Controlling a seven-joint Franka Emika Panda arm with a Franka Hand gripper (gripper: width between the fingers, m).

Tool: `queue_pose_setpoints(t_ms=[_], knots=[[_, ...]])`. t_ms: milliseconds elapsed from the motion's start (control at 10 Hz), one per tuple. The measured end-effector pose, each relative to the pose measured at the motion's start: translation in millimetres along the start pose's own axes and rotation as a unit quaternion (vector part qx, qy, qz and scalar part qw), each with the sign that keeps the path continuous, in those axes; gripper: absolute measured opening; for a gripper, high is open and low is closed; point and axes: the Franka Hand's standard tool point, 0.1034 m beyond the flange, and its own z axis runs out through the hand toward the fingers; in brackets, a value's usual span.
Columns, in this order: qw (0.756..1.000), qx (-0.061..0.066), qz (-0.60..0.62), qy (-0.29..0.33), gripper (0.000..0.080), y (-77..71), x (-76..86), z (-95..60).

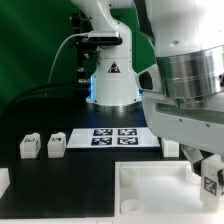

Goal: Assemble one leg

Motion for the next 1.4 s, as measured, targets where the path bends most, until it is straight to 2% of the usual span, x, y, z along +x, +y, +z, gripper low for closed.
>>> queue_pose_setpoints(t_ms=[200,300,400,600,700,800,900,1100,1300,1400], knots=[[0.995,0.001,0.097,-0.009,0.0317,1.6,-1.6,0.0],[0.985,0.000,0.170,-0.013,0.0316,1.4,-5.6,0.6],[0.981,-0.002,0.192,-0.013,0.0316,1.5,-9.5,2.0],[0.987,-0.002,0.161,-0.014,0.0330,1.6,-9.8,2.3],[0.987,-0.002,0.159,-0.014,0.0539,1.3,-11.7,2.8],[0.997,-0.008,0.076,-0.003,0.0539,1.0,-17.5,4.2],[1.000,-0.017,-0.004,0.002,0.0626,0.9,-25.3,5.1],[0.994,-0.021,-0.104,0.006,0.0642,0.8,-29.2,5.4],[0.971,-0.026,-0.237,0.007,0.0648,1.3,-25.6,4.7],[0.946,-0.030,-0.323,0.014,0.0649,0.2,-18.3,2.8]])
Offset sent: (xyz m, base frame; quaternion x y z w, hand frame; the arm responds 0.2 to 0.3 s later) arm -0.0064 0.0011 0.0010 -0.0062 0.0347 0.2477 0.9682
